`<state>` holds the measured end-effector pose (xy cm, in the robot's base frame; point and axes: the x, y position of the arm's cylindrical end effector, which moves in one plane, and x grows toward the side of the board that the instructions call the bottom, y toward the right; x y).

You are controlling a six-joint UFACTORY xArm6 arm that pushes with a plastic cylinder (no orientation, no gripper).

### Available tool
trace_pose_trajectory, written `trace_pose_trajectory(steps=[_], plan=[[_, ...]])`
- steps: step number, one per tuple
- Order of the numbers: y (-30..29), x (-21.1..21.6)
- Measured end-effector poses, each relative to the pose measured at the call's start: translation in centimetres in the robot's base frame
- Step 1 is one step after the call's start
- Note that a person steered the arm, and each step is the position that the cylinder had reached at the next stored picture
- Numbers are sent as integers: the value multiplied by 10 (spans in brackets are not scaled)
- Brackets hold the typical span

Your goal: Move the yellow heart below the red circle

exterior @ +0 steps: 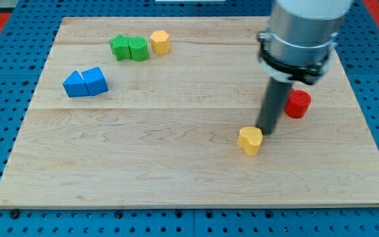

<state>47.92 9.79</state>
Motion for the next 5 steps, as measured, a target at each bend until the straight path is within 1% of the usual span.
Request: trace_pose_trajectory(steps=[1, 2, 3, 4, 5], plan=[[-59, -52], [-66, 8], [66, 20], [50, 7], [-11, 13]])
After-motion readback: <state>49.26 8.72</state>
